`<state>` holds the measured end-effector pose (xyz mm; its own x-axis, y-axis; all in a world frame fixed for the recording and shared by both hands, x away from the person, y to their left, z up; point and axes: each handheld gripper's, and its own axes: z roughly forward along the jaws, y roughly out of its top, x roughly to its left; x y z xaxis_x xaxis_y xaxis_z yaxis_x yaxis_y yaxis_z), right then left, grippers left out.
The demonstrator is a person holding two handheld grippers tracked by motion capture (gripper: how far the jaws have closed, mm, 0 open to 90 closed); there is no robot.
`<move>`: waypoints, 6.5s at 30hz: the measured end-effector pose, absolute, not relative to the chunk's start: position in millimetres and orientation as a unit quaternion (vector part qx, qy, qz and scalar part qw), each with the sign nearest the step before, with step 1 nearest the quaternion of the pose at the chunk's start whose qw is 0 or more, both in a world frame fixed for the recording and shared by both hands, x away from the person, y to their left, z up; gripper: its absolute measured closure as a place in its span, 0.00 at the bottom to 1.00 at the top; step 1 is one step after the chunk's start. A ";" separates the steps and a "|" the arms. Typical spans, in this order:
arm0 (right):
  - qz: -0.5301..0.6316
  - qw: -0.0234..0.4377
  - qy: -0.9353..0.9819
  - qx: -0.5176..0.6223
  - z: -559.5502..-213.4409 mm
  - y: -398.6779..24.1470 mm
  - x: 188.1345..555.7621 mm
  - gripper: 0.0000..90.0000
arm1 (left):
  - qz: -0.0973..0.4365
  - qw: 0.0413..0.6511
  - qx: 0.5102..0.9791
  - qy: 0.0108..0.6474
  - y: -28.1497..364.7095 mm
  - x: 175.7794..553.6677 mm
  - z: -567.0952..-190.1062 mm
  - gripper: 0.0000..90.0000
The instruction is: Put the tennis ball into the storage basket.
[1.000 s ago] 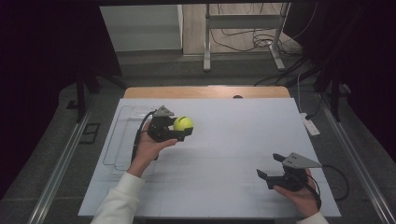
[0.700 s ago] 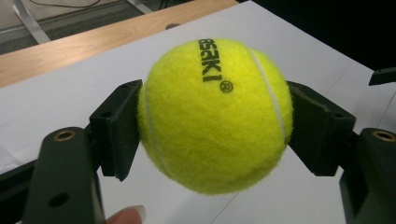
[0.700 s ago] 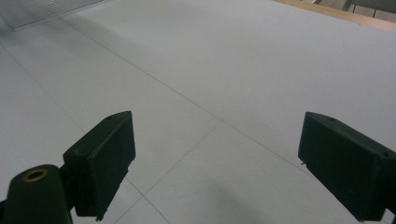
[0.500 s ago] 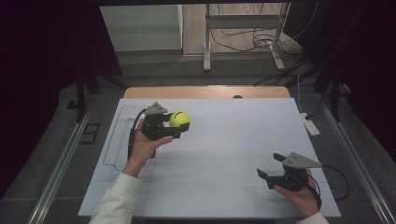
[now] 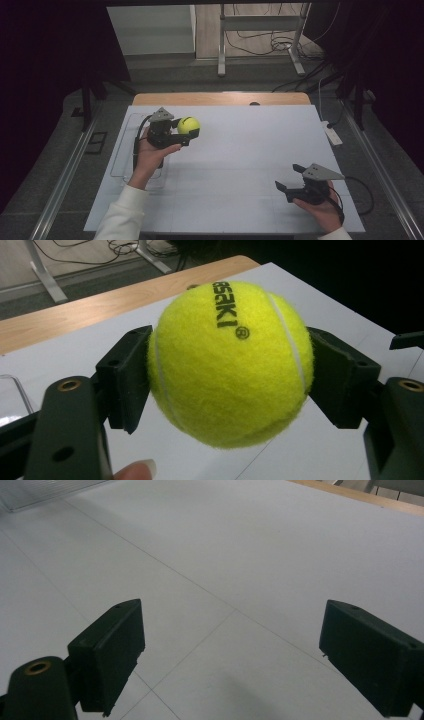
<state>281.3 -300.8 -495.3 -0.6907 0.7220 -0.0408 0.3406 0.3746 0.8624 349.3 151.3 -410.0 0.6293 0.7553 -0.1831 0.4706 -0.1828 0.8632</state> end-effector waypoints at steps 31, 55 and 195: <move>0.450 0.212 0.802 0.331 -495.4 -300.6 281.3 0.13 | 0.173 0.505 0.730 0.427 172.3 345.4 -400.4 0.30; 0.448 0.213 0.802 0.332 -495.5 -300.6 281.3 0.13 | 0.190 0.509 0.713 0.443 187.4 344.1 -396.4 0.30; 0.448 0.210 0.800 0.340 -497.1 -303.1 283.0 0.14 | 0.221 0.365 0.667 0.610 289.1 419.3 -448.8 0.30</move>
<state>283.0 -303.1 -497.1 -0.6811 0.7315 -0.0318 0.3553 0.3681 0.8592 419.3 289.1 -448.8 0.1577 0.9760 -0.1501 0.6524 0.0111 0.7578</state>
